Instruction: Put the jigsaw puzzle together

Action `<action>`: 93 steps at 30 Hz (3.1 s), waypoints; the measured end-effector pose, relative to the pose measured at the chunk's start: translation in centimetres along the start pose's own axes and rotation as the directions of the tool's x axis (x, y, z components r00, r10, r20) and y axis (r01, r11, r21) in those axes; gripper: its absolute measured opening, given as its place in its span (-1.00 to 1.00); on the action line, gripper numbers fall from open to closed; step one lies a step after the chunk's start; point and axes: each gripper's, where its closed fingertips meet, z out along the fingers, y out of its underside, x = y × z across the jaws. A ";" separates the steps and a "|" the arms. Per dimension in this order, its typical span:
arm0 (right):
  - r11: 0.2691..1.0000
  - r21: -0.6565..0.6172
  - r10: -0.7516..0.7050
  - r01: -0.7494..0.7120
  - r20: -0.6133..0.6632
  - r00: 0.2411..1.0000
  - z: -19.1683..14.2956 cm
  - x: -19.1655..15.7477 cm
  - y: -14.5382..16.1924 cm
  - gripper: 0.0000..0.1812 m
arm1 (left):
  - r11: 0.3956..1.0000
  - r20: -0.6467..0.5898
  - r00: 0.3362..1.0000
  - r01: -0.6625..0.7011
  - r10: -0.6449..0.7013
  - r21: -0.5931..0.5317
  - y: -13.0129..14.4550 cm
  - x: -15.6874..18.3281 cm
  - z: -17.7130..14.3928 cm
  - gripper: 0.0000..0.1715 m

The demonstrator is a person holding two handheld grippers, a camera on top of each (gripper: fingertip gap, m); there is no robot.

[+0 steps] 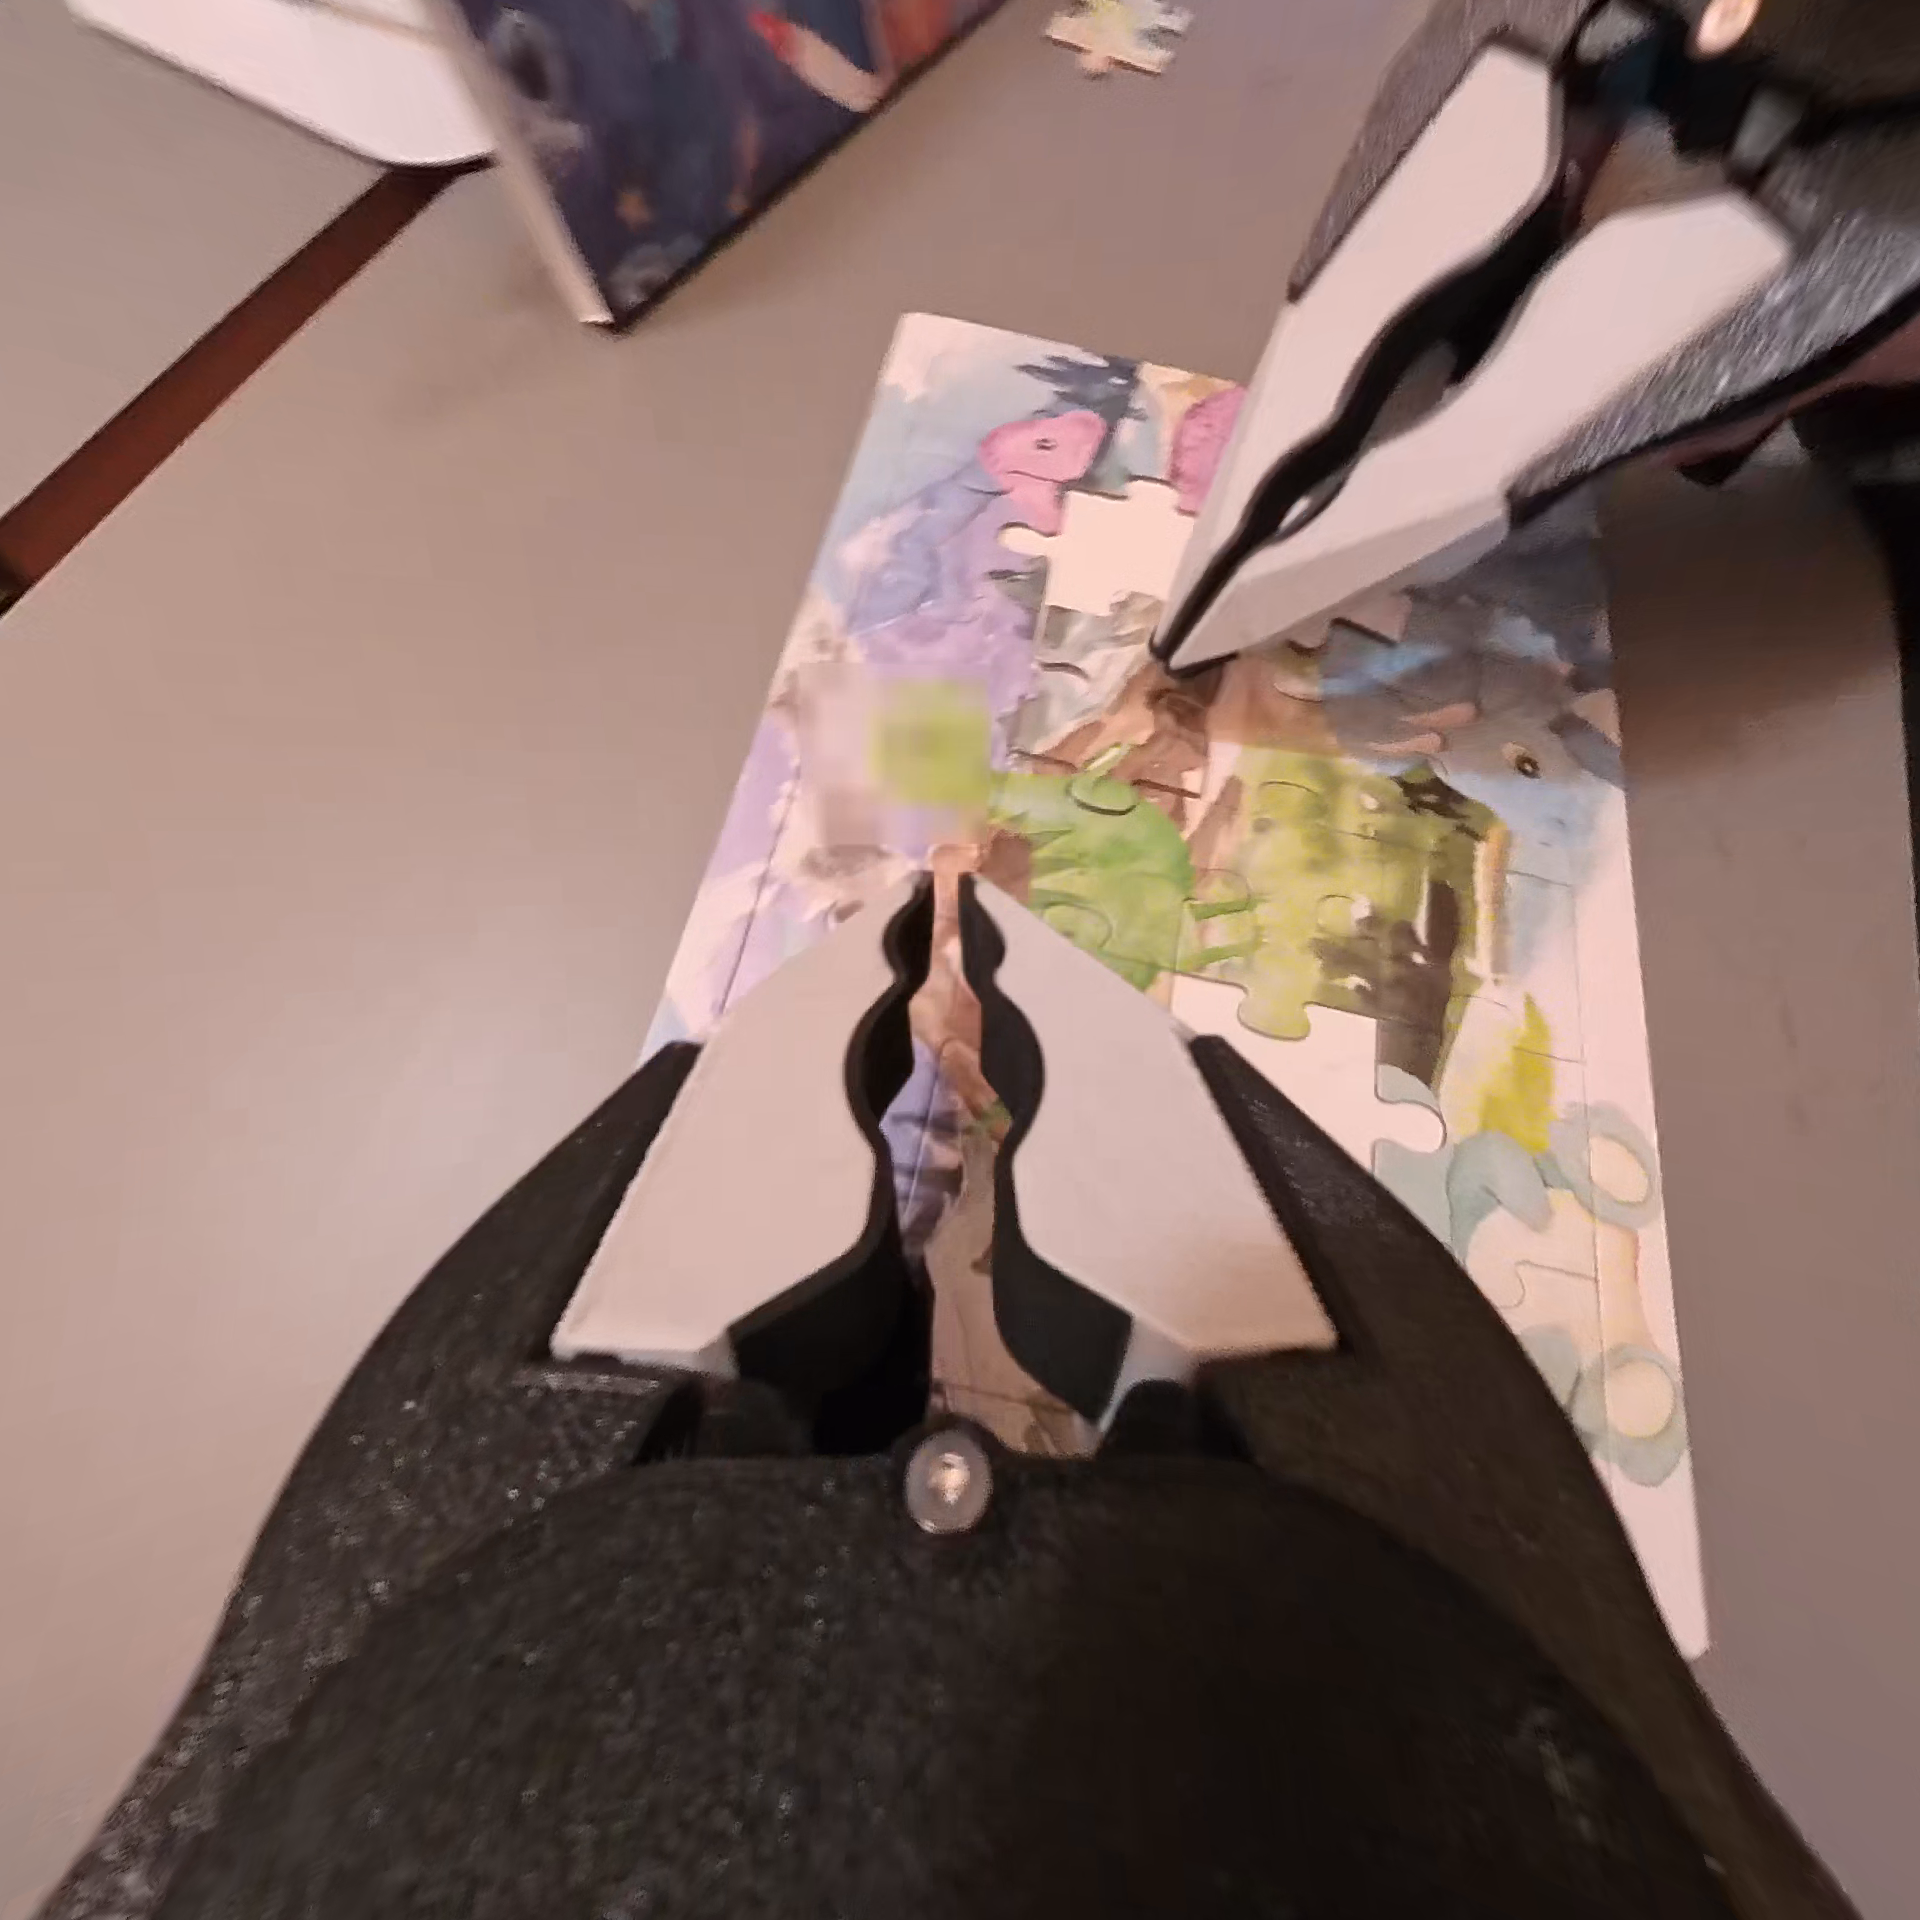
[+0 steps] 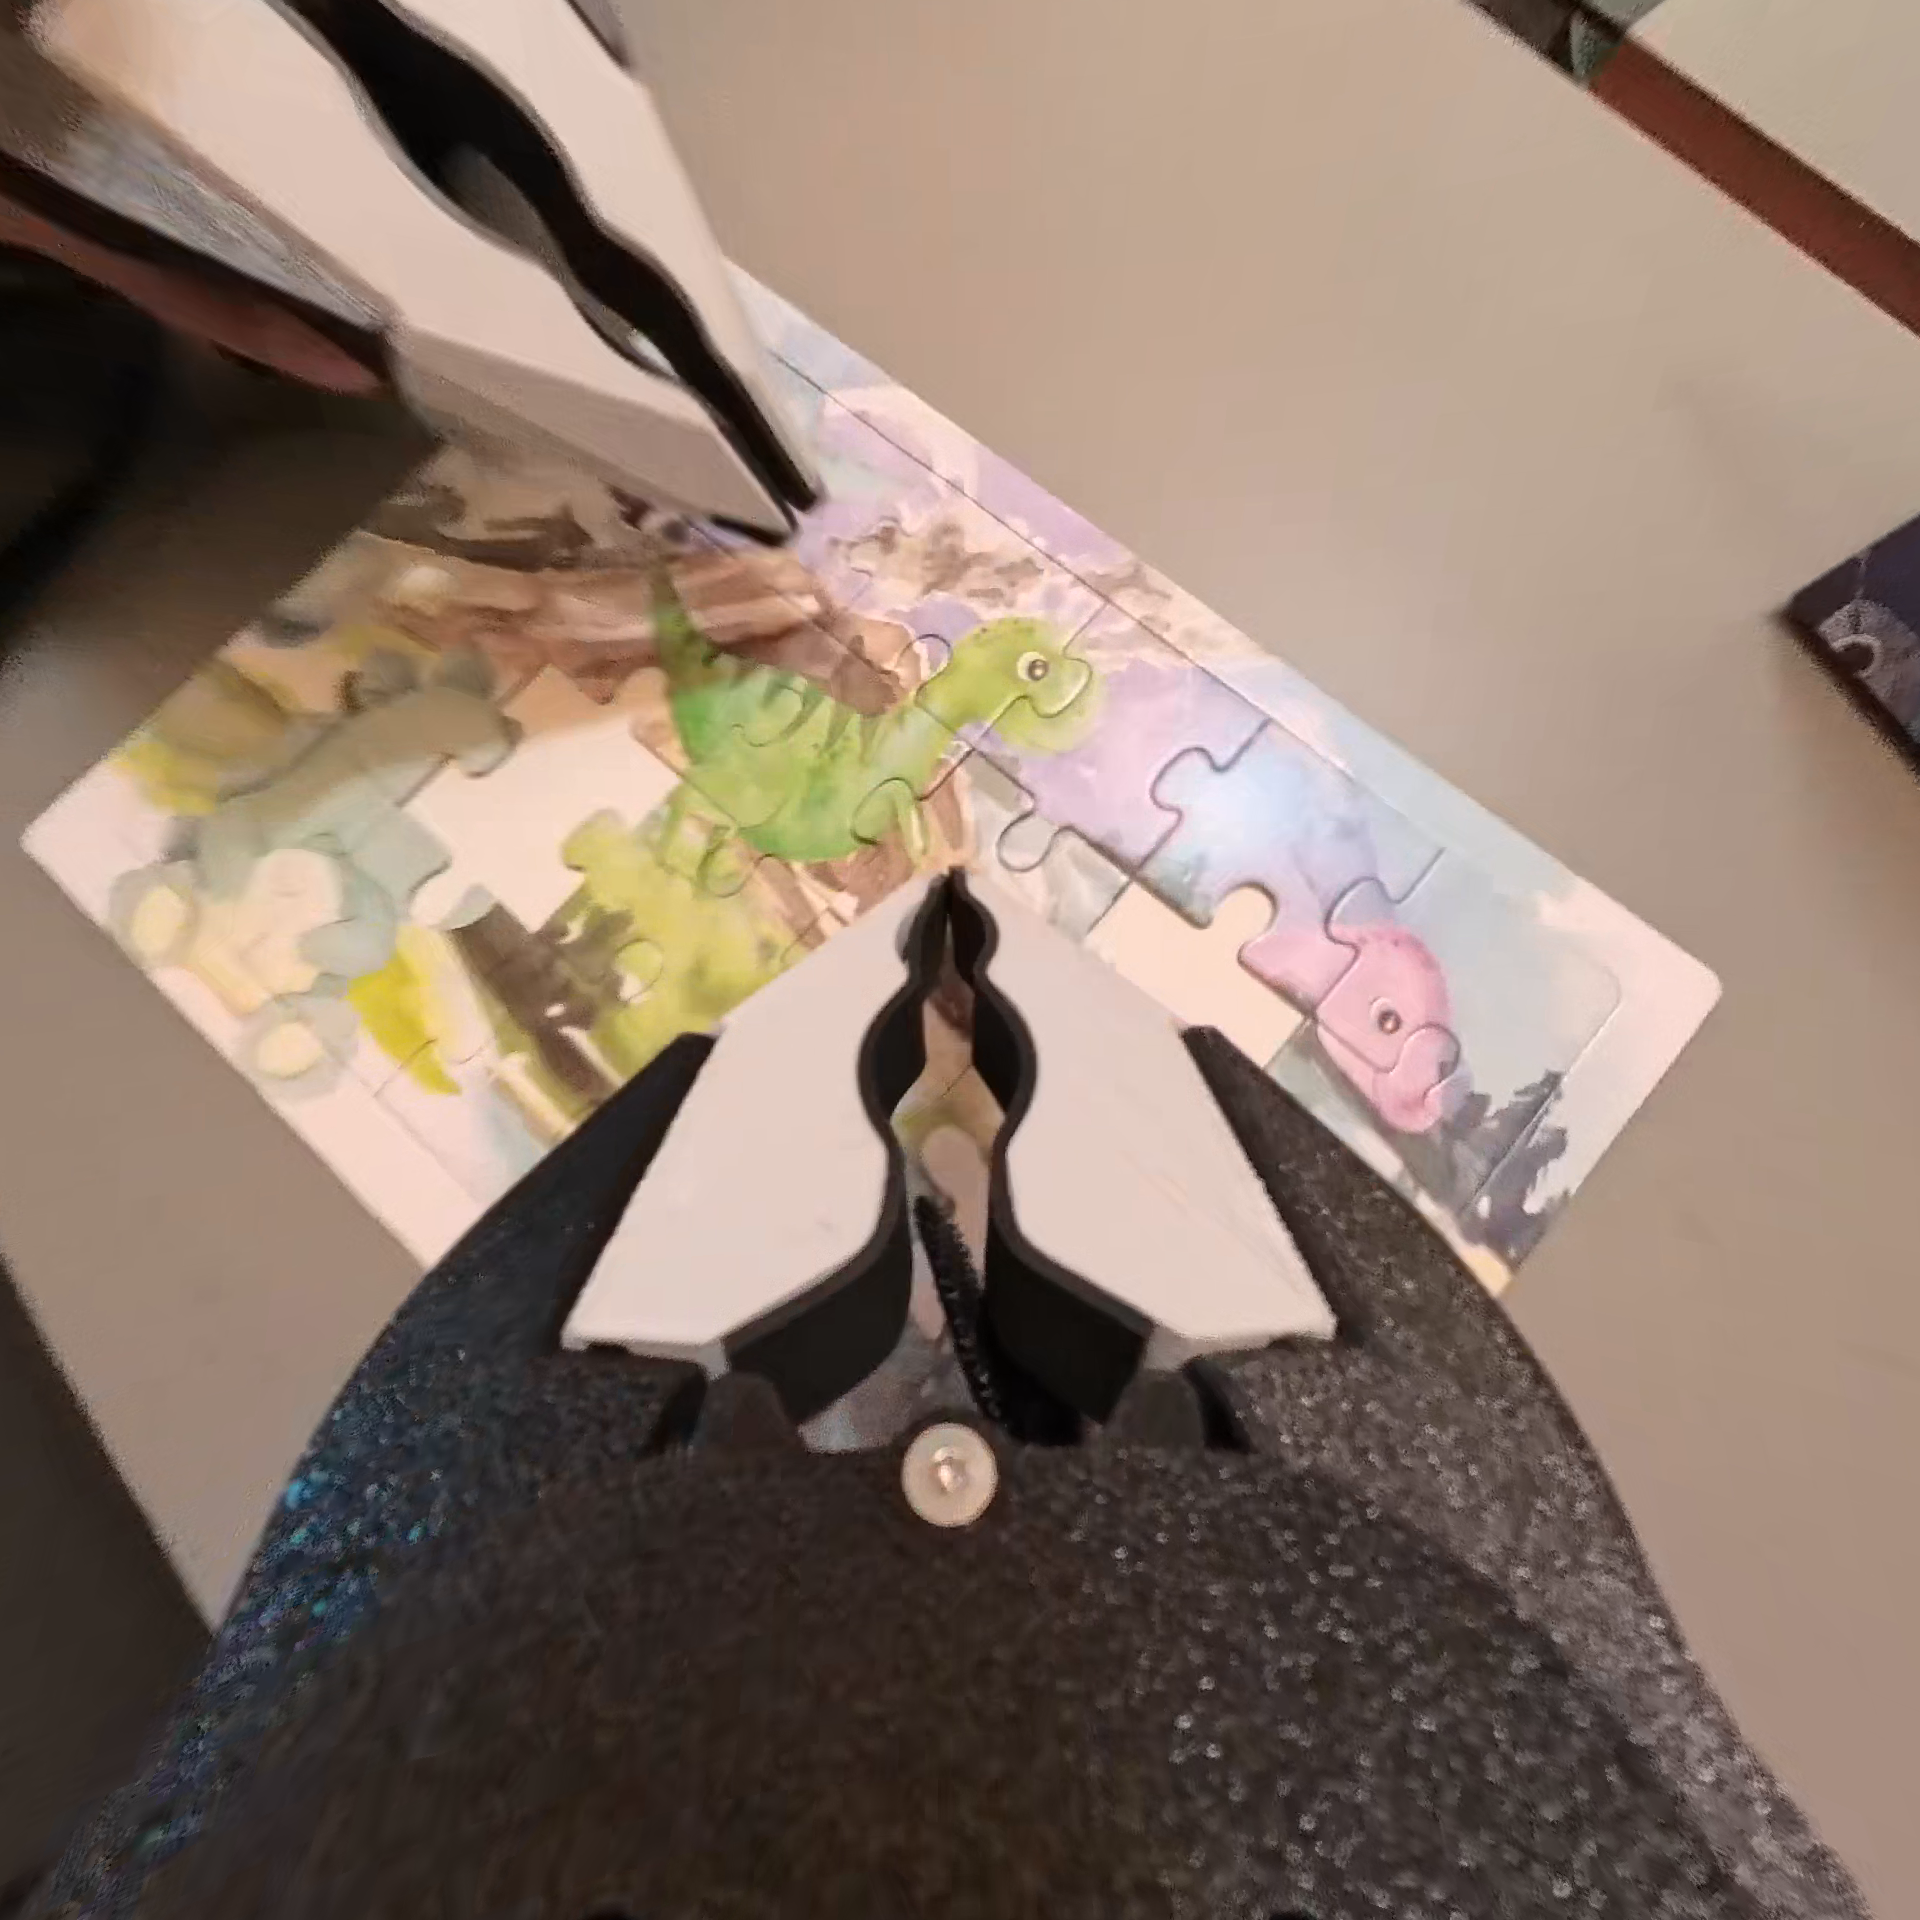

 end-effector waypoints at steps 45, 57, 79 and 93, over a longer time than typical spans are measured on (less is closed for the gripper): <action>0.998 0.035 0.046 -0.043 -0.098 0.994 -4.1 2.0 6.6 -0.37 | 0.998 0.114 0.992 -0.055 0.055 -0.004 1.3 4.0 -2.5 -0.98; 0.960 0.219 -0.152 0.176 -0.124 0.981 -7.4 -2.7 0.8 -0.39 | 0.822 -0.402 0.756 0.569 -0.517 0.013 -3.4 9.4 -0.1 -0.37; 0.624 0.245 0.477 -0.742 0.632 0.610 -8.4 -6.6 -3.3 -0.54 | 0.515 0.592 0.279 -0.812 0.756 -0.274 -5.4 9.4 -1.5 -0.99; 0.841 -0.103 0.526 -0.532 0.391 0.756 -6.0 1.4 2.5 -0.98 | 0.920 0.335 0.877 -0.387 0.345 0.065 -2.9 6.7 -0.6 -0.76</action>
